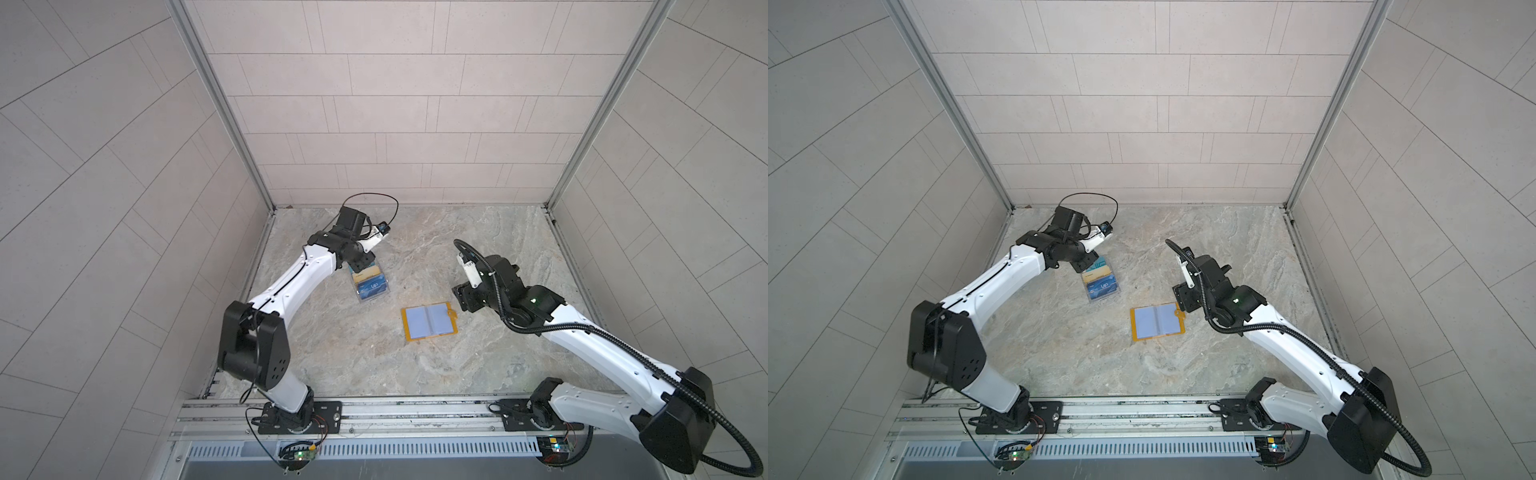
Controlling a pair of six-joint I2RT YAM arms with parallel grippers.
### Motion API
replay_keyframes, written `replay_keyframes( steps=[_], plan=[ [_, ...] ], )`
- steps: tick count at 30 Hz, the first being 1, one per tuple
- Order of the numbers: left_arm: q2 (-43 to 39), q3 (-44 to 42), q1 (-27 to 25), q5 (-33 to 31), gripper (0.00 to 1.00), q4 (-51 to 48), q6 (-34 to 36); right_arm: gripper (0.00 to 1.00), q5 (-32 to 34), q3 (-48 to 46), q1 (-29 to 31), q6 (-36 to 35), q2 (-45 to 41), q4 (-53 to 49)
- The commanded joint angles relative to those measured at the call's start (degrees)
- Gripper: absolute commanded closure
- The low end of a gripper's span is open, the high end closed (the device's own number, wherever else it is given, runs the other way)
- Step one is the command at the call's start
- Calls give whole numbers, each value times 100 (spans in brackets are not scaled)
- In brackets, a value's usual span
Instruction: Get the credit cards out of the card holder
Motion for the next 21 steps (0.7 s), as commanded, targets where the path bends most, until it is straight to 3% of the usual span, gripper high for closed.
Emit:
replay_keyframes(
  steps=[1, 4, 7, 9, 14, 21],
  plan=[
    [-750, -690, 73, -635, 46, 1019, -843, 16, 422, 48, 4, -11, 31, 97],
    [-1563, -1634, 203, -806, 38, 1838, -1481, 1, 687, -11, 2, -69, 7, 343],
    [-2301, -2563, 380, -967, 29, 2452, -2052, 0, 1145, -86, -71, -109, 34, 578],
    [-2774, -3172, 453, -1207, 16, 2939, -2428, 1, 1454, -168, -165, -125, 60, 816],
    [-3478, -4612, 558, -1822, 2, 4272, -2946, 1, 2344, -614, -519, -174, 36, 1749],
    [-3306, -5037, 754, -2246, 0, 4817, -2807, 0, 2884, -1324, -1455, -113, -99, 2656]
  ],
)
